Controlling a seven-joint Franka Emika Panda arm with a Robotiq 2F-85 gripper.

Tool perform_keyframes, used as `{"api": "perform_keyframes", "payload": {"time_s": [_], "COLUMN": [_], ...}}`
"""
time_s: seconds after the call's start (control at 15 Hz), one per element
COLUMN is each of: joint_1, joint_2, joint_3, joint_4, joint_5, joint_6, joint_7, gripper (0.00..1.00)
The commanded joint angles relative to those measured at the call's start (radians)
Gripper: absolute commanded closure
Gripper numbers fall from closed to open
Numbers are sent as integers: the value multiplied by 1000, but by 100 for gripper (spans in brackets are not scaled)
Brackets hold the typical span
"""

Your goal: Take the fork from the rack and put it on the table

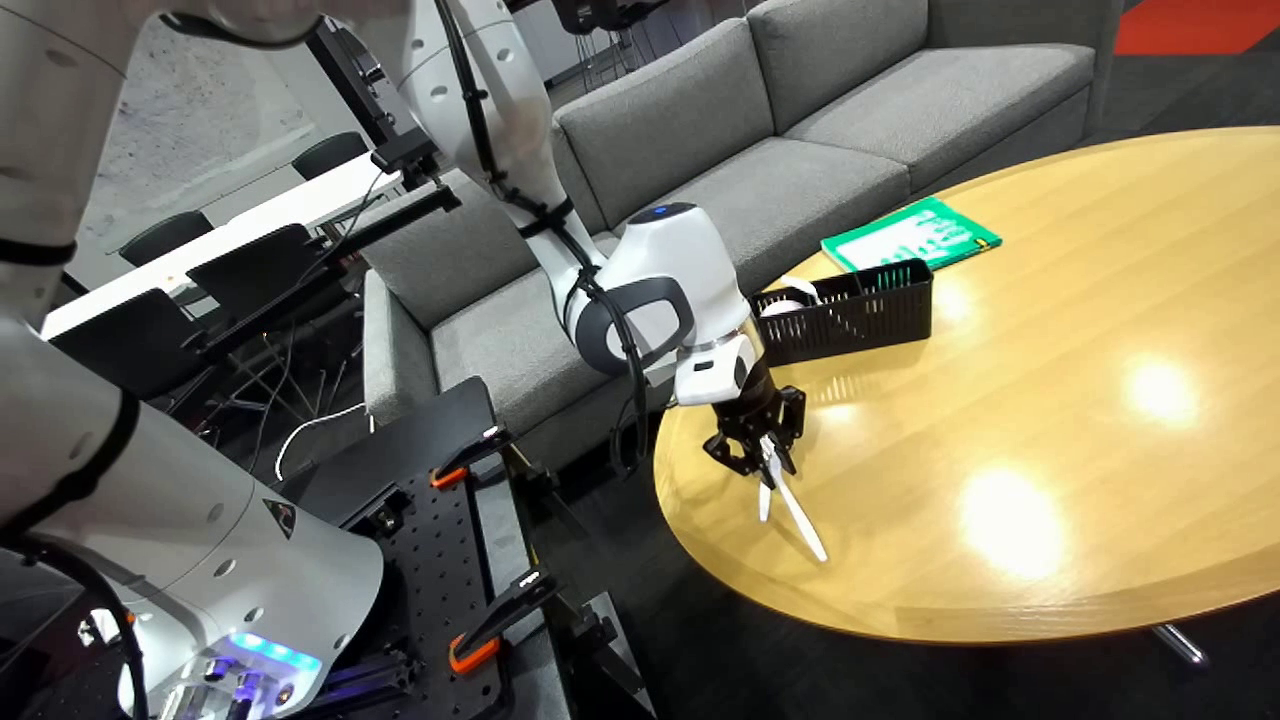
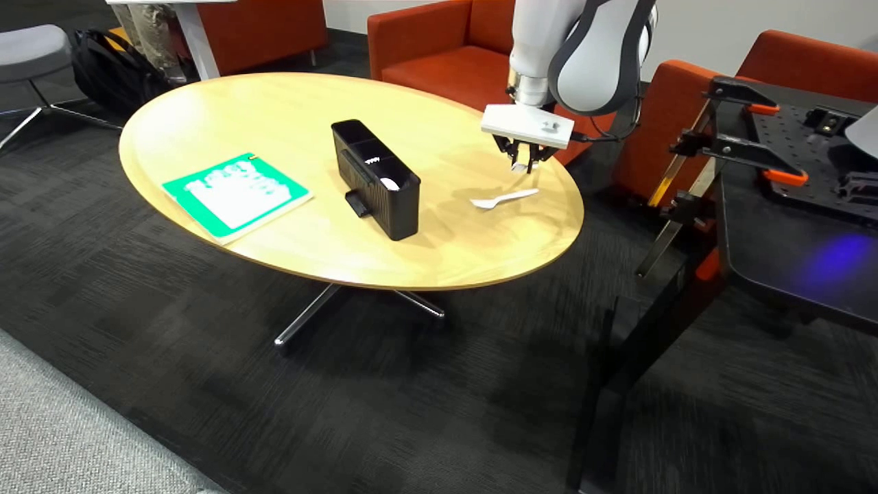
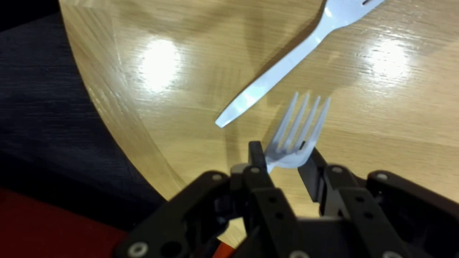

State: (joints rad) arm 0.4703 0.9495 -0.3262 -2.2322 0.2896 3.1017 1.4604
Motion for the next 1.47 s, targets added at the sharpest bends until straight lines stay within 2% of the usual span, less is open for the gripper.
{"api": "perform_keyframes", "payload": {"time_s": [0.0, 0.33, 0.4, 0.73, 1.0, 1.33, 1.4], "joint_1": [18, 82, 113, 276, 374, 515, 464], "joint_2": [-2, -75, -102, -254, -388, -465, -398], "joint_3": [-15, -79, -109, -263, -351, -490, -440], "joint_4": [1, -64, -90, -224, -304, -350, -301], "joint_5": [22, 34, 38, 52, 39, 45, 60], "joint_6": [32, 75, 87, 99, 94, 80, 85], "joint_7": [8, 0, -2, -45, -104, -155, -137], "gripper": [38, 2, 0, 0, 0, 0, 0]}}
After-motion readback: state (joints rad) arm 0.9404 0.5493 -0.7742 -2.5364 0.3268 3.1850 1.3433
